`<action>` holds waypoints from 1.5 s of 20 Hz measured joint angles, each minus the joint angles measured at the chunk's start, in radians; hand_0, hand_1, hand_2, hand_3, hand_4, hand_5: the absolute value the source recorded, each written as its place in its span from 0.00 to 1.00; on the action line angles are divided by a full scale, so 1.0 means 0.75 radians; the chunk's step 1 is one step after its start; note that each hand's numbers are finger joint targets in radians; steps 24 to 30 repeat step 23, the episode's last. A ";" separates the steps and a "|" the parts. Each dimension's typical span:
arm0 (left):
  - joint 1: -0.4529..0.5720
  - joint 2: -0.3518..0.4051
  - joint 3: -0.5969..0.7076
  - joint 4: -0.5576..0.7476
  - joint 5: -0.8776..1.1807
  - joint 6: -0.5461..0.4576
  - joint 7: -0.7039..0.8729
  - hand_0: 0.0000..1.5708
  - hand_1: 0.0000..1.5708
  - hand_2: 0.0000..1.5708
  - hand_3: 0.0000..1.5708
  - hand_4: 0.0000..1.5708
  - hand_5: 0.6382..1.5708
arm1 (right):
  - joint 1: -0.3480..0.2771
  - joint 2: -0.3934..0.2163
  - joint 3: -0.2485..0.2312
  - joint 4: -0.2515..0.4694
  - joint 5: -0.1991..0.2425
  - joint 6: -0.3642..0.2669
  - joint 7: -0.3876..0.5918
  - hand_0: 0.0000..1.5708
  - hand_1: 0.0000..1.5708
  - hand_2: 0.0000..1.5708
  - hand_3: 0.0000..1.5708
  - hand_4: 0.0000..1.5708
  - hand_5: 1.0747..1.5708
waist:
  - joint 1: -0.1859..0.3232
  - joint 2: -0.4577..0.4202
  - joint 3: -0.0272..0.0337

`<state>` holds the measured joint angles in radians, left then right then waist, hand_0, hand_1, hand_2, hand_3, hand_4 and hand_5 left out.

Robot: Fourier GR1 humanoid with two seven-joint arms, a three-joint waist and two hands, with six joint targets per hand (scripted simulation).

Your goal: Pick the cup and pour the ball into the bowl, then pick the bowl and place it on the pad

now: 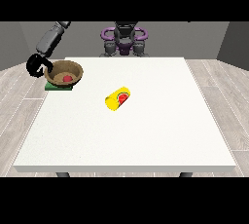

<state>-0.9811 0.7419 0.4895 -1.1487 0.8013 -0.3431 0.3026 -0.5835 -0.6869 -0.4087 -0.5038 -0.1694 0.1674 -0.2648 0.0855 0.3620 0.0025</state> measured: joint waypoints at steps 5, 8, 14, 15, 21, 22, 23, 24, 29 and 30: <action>0.005 0.027 0.007 -0.120 0.041 0.034 0.040 0.00 0.00 0.00 0.00 0.00 1.00 | -0.050 -0.068 -0.086 0.131 -0.058 0.016 0.003 1.00 1.00 1.00 0.73 0.00 0.97 | 0.029 0.066 0.0009; -0.010 0.034 0.005 -0.207 0.063 0.086 0.066 0.00 0.00 0.00 0.00 0.00 0.99 | -0.079 -0.122 -0.103 0.176 -0.045 -0.039 -0.010 0.57 0.57 0.50 0.62 0.00 0.91 | 0.037 0.116 0.0012; 0.053 0.048 0.029 -0.341 0.097 0.134 0.094 0.00 0.00 0.00 0.00 0.00 0.99 | -0.119 -0.210 -0.129 0.226 -0.047 -0.031 -0.039 0.18 0.18 0.19 0.15 0.00 0.70 | 0.030 0.147 0.0005; 0.066 0.055 0.039 -0.354 0.107 0.136 0.100 0.00 0.00 0.00 0.00 0.00 0.99 | -0.120 -0.221 -0.136 0.234 -0.052 -0.018 -0.045 0.25 0.25 0.22 0.18 0.00 0.68 | 0.026 0.148 0.0003; 0.114 0.061 0.060 -0.366 0.154 0.134 0.118 0.00 0.00 0.00 0.00 0.00 0.99 | -0.182 -0.286 -0.149 0.250 -0.076 0.054 0.033 0.26 0.26 0.05 0.20 0.00 0.63 | 0.005 0.117 -0.0009; 0.129 0.051 0.055 -0.350 0.153 0.129 0.115 0.00 0.00 0.00 0.00 0.00 0.99 | -0.191 -0.293 -0.147 0.245 -0.080 0.077 0.056 0.29 0.29 0.17 0.24 0.12 0.58 | -0.002 0.091 -0.0015; 0.144 0.045 0.051 -0.336 0.152 0.124 0.115 0.00 0.00 0.00 0.00 0.00 0.99 | -0.202 -0.303 -0.147 0.237 -0.087 0.103 0.074 0.24 0.24 0.08 0.26 0.20 0.60 | -0.007 0.064 -0.0019; 0.144 0.045 0.051 -0.336 0.152 0.124 0.115 0.00 0.00 0.00 0.00 0.00 0.99 | -0.202 -0.303 -0.147 0.237 -0.087 0.103 0.074 0.24 0.24 0.08 0.26 0.20 0.60 | -0.007 0.064 -0.0019; 0.144 0.045 0.051 -0.336 0.152 0.124 0.115 0.00 0.00 0.00 0.00 0.00 0.99 | -0.202 -0.303 -0.147 0.237 -0.087 0.103 0.074 0.24 0.24 0.08 0.26 0.20 0.60 | -0.007 0.064 -0.0019; 0.144 0.045 0.051 -0.336 0.152 0.124 0.115 0.00 0.00 0.00 0.00 0.00 0.99 | -0.202 -0.303 -0.147 0.237 -0.087 0.103 0.074 0.24 0.24 0.08 0.26 0.20 0.60 | -0.007 0.064 -0.0019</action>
